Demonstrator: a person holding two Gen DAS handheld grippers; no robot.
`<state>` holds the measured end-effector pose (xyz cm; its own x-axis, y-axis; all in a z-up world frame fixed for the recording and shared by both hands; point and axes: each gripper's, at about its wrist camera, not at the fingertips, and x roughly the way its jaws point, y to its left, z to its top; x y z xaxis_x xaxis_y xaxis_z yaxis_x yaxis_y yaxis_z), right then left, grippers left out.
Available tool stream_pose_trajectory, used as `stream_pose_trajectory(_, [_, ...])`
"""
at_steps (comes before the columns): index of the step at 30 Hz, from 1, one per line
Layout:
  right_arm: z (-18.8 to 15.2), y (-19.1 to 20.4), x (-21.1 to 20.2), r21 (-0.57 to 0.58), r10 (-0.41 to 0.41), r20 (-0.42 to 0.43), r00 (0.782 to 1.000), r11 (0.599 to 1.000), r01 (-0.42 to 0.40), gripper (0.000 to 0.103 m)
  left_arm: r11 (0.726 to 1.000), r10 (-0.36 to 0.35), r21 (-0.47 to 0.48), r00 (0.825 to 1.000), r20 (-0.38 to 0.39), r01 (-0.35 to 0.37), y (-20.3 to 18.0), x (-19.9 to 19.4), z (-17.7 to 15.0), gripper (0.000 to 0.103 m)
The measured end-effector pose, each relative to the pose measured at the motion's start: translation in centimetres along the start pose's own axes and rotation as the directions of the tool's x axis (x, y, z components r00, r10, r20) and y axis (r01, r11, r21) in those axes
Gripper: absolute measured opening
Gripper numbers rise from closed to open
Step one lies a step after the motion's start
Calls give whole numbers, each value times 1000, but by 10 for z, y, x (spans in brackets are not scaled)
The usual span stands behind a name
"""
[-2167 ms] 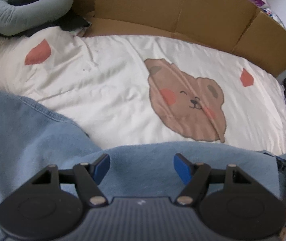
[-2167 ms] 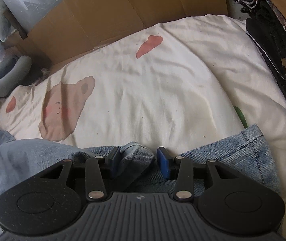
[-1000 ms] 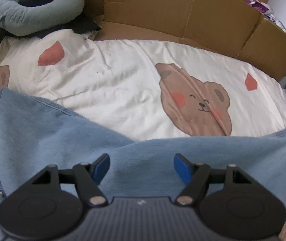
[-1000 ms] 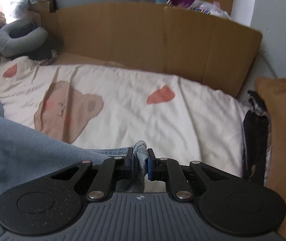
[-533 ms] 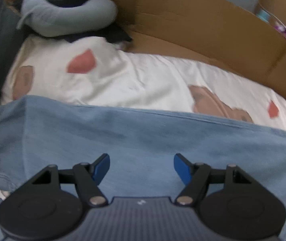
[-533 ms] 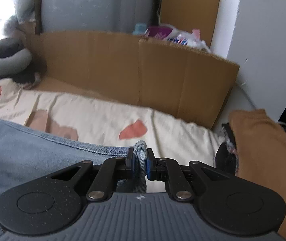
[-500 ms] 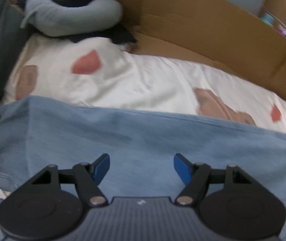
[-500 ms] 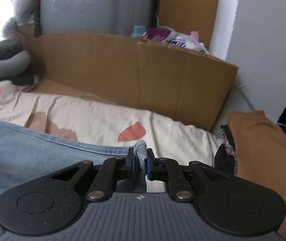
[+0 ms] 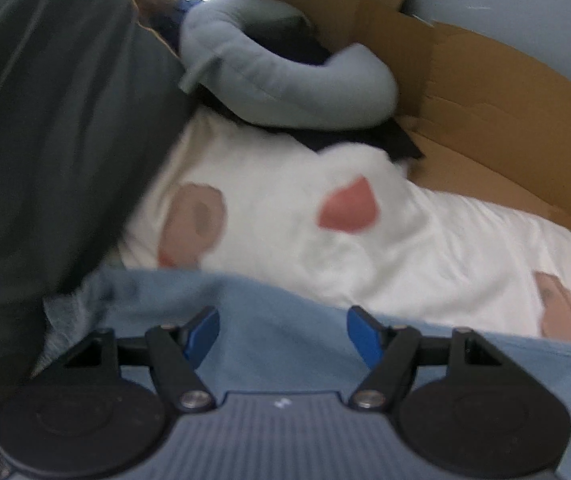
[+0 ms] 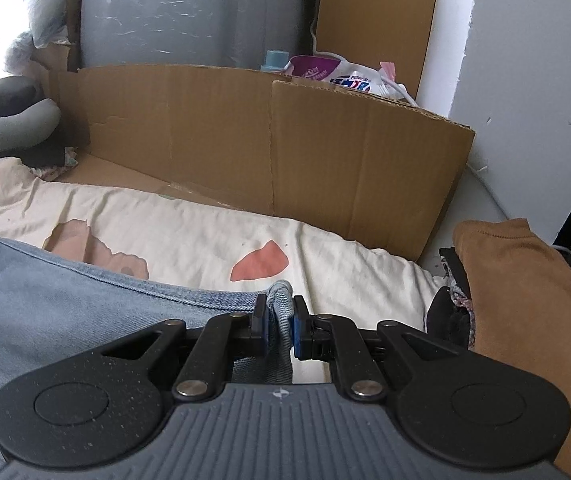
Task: Fold clothes
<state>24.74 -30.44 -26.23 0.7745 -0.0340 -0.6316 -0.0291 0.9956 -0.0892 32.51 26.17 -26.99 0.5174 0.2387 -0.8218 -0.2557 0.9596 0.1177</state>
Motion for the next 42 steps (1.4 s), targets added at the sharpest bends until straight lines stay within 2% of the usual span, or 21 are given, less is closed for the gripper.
stream_pose_trajectory(2, [-1,1,0,-8,-1,-2,1000,1000,1,10,1000,13,5,1000,9,-13,8,9,11,73])
stream_pose_trajectory(6, [-1,2,2,-29,-4,-7,1000,1000,4,10,997,5,-81,1000,-22,-6,27,30,33,67])
stream_pose_trajectory(9, [-1,5,1,-59,-9,-6,1000,998,9,10,994,-16,-108,1000,-4,16,32,36,46,65])
stream_pose_trajectory(13, [-1,7,1,-88,-11,-6,1000,996,11,10,997,-33,-73,999,-13,32,27,53,59,54])
stream_pose_trajectory(15, [-1,8,2,-84,-12,-5,1000,996,11,10,998,-39,-43,999,-19,38,22,62,61,54])
stream_pose_trajectory(21, [-6,9,2,-83,-16,-9,1000,996,15,10,1000,-28,-6,997,-75,28,15,94,43,54])
stream_pose_trajectory(22, [-8,9,2,-84,-15,-12,1000,996,14,10,999,-44,-7,996,-80,44,15,97,39,54])
stream_pose_trajectory(27, [-12,8,4,-88,-14,-27,1000,996,11,10,994,-106,9,990,-90,108,17,102,18,53])
stream_pose_trajectory(33, [-15,10,8,-91,-14,-39,999,996,11,10,994,-107,4,985,-133,108,26,99,-11,49])
stream_pose_trajectory(36, [-17,9,10,-88,-15,-45,999,996,11,10,992,-105,55,987,-124,112,23,97,-22,48])
stream_pose_trajectory(42, [-21,10,12,-86,-15,-59,998,996,10,10,983,-54,164,984,-168,82,9,97,-23,48])
